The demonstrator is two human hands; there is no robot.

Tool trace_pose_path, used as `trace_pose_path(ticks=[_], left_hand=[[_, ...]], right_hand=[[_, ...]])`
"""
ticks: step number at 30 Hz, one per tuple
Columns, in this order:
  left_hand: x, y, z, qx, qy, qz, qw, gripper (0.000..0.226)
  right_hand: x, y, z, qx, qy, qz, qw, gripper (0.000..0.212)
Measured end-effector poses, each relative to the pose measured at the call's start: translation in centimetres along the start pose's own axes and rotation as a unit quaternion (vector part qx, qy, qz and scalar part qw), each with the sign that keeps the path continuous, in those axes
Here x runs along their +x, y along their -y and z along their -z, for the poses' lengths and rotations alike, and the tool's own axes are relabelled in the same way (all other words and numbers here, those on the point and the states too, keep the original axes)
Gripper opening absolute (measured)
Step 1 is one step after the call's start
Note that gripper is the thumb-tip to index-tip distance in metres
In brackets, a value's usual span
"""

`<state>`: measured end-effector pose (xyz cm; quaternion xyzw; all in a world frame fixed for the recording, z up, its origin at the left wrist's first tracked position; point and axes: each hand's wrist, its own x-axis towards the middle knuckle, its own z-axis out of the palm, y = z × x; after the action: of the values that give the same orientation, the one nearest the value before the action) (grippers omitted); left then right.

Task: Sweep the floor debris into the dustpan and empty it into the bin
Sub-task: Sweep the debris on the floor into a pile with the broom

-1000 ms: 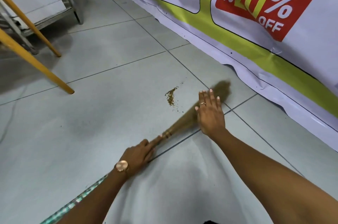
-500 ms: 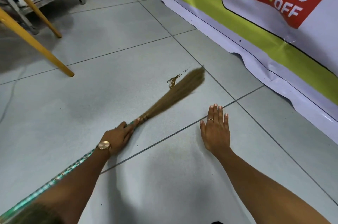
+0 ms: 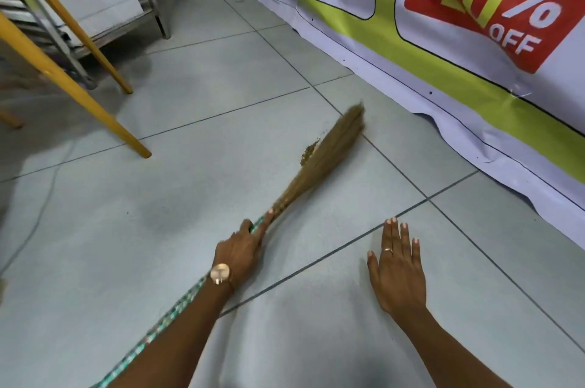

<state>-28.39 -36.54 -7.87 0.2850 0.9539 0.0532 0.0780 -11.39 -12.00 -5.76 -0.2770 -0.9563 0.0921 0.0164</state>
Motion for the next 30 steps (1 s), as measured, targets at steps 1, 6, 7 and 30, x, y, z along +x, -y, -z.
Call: trace_pose_path(ticks=[1, 6, 7, 30], left_hand=[[-1.5, -0.5, -0.7, -0.003, 0.015, 0.000, 1.000, 0.064], [-3.4, -4.2, -3.1, -0.033, 0.075, -0.018, 0.996, 0.081], [-2.5, -5.1, -3.1, -0.041, 0.071, -0.018, 0.996, 0.079], [6.2, -3.1, 6.3, -0.161, -0.067, 0.134, 0.975, 0.049]], right_hand=[[-0.2, -0.1, 0.0, 0.002, -0.001, -0.003, 1.000, 0.063], [0.5, 0.3, -0.4, -0.027, -0.021, 0.003, 0.999, 0.079], [0.9, 0.4, -0.5, -0.028, -0.029, 0.008, 0.999, 0.085], [3.5, 2.9, 2.4, -0.062, -0.035, 0.060, 0.996, 0.100]])
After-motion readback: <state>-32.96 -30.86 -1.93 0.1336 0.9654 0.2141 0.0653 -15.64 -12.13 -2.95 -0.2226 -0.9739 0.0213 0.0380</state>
